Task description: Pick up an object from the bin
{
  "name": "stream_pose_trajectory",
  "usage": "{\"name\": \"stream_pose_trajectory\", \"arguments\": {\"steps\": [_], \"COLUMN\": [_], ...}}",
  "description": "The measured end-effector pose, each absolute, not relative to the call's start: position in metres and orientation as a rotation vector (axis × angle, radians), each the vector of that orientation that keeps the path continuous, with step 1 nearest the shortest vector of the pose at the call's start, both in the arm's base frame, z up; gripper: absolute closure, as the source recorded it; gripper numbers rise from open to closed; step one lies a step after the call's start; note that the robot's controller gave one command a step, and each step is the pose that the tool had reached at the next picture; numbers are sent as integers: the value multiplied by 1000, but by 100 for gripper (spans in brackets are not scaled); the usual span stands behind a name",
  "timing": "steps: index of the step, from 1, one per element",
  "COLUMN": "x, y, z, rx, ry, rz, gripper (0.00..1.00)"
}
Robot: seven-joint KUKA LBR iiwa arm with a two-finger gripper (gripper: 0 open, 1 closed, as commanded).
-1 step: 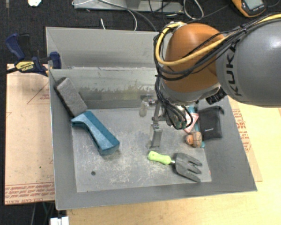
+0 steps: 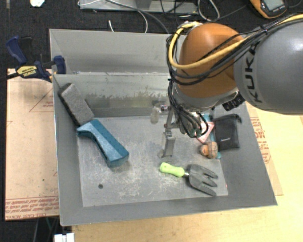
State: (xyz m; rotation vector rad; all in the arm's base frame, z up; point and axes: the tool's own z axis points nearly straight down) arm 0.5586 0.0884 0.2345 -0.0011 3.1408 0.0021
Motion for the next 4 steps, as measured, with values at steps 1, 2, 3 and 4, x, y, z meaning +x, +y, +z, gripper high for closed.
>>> {"name": "stream_pose_trajectory", "arguments": {"steps": [1,2,3,4], "x": [511,532,541,526], "y": [117,82,63,14], "z": [158,216,161,104], "rx": [-80,2,-59,-48], "ry": [3138,3138,3139,3124], "rz": [4,4,5,5], "gripper": [0,0,0,0]}}
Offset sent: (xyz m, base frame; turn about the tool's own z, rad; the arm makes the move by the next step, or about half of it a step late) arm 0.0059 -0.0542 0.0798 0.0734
